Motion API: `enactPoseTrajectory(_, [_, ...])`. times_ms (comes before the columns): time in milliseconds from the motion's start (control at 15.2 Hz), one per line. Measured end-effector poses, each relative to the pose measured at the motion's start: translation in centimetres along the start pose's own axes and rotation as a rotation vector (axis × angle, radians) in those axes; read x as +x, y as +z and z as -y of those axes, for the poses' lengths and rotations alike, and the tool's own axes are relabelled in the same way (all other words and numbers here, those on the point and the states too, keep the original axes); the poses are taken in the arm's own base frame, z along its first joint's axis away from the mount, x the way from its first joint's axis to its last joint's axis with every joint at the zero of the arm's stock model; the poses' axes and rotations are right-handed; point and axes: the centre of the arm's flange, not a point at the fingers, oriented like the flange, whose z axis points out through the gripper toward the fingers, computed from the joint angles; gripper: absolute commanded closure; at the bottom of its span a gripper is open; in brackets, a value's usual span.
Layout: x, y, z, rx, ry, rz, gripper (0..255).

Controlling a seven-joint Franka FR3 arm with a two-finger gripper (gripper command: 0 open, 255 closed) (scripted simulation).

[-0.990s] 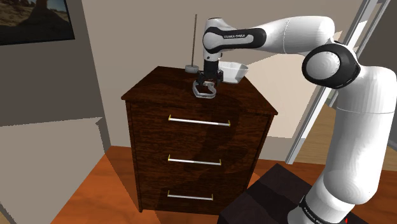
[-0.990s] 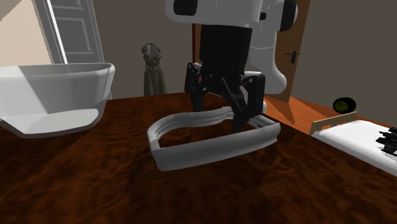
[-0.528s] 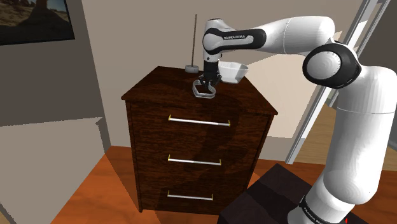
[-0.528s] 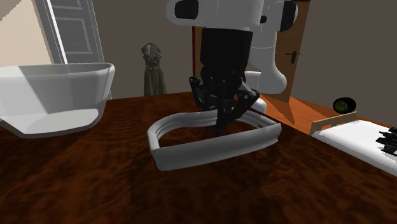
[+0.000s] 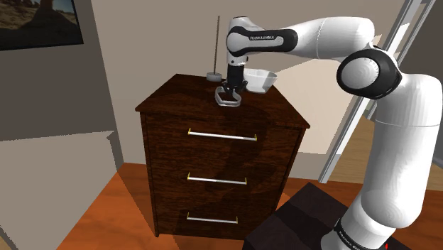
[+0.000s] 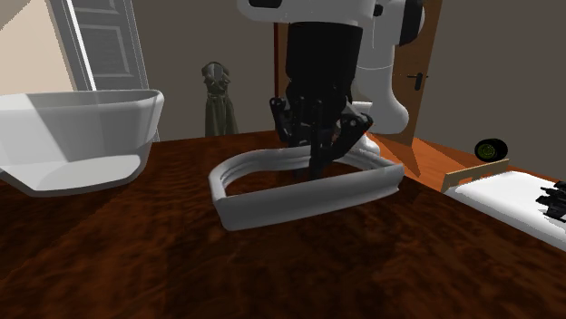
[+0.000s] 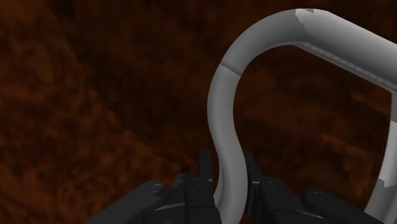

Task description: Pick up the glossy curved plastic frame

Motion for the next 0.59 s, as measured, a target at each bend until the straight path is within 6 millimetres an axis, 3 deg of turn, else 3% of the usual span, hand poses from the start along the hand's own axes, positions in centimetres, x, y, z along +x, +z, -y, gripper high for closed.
enactPoseTrajectory(594, [0.2,-4.7,-0.4,0.0,0.0,0.0,255])
